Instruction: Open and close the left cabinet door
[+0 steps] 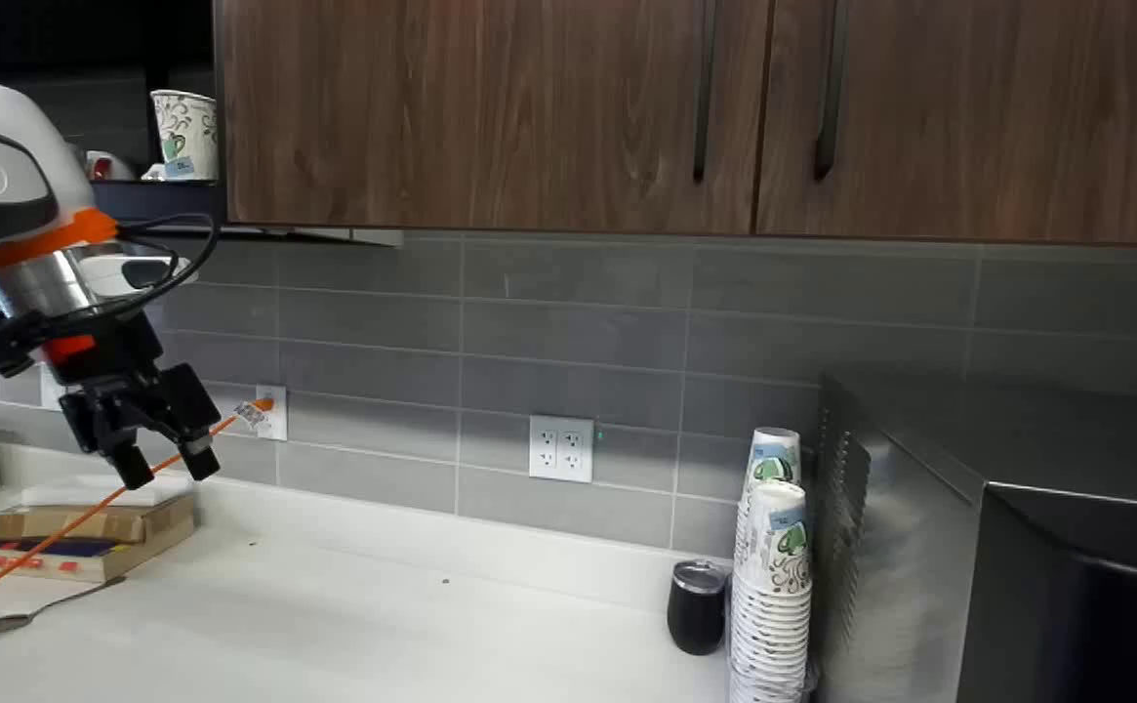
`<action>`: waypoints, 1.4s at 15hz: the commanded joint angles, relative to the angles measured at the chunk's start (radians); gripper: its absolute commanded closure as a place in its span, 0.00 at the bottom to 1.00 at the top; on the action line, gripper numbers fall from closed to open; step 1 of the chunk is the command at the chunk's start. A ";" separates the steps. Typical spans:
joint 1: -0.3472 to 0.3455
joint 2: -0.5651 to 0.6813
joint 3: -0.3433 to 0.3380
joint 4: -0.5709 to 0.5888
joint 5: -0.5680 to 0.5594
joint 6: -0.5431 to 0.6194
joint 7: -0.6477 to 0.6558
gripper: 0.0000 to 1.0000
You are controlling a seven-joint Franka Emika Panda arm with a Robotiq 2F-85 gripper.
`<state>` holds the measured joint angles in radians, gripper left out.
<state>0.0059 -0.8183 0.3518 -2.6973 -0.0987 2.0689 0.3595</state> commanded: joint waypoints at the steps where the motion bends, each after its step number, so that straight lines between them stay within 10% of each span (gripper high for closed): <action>1: 0.019 0.006 -0.017 0.002 -0.016 -0.004 0.013 0.00; 8: 0.024 -0.049 -0.052 -0.007 -0.014 -0.027 -0.011 0.00; 21: -0.053 -0.347 -0.417 0.223 -0.130 -0.197 -0.389 0.00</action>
<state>-0.0413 -1.1873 -0.0152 -2.5805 -0.2047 1.8984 0.0642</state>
